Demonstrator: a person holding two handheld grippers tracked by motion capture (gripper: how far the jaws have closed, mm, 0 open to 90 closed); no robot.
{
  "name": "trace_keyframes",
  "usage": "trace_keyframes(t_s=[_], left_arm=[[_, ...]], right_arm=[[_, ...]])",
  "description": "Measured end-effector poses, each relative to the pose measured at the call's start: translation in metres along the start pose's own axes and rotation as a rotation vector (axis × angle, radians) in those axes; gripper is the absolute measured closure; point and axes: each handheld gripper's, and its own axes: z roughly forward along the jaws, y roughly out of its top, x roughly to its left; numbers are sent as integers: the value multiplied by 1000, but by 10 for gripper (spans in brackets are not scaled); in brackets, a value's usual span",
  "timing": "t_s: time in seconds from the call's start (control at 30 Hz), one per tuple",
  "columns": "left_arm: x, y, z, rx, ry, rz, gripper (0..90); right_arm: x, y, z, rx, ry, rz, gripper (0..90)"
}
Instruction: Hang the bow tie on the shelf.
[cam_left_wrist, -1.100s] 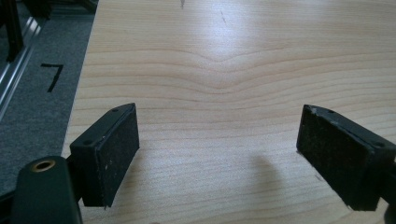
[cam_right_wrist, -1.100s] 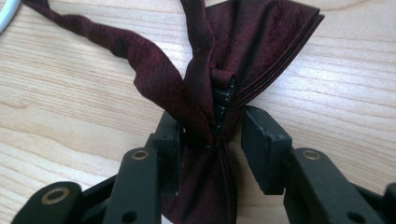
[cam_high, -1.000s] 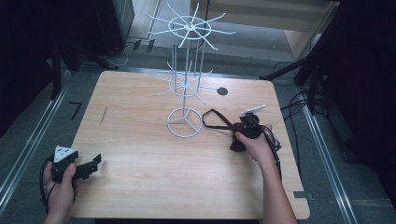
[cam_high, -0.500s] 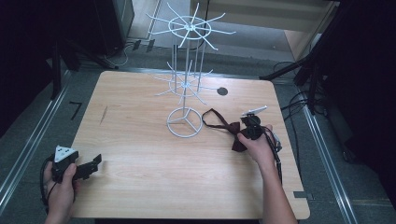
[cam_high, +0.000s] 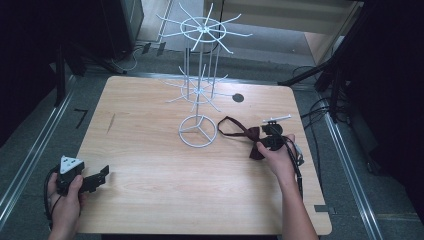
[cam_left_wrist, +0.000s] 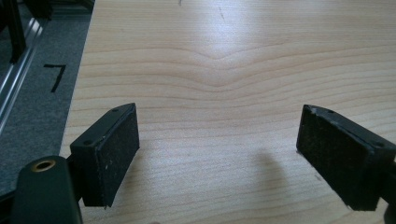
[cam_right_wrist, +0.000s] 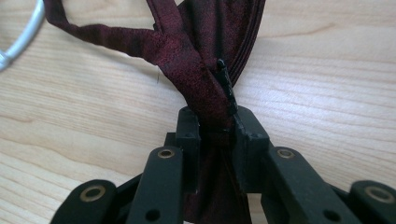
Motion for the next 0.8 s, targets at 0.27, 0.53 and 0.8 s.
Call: trace_keyframes(t_s=[0.27, 0.53, 0.8], left_arm=[[0, 0, 0, 0, -2, -1, 141], [0, 0, 0, 1, 0, 0, 141], [0, 0, 0, 0, -2, 1, 141]], right_arm=[[-1, 0, -8, -73, 19, 16, 757], [-1, 0, -14, -126, 33, 33, 756], [-4, 0, -25, -227, 67, 64, 756]])
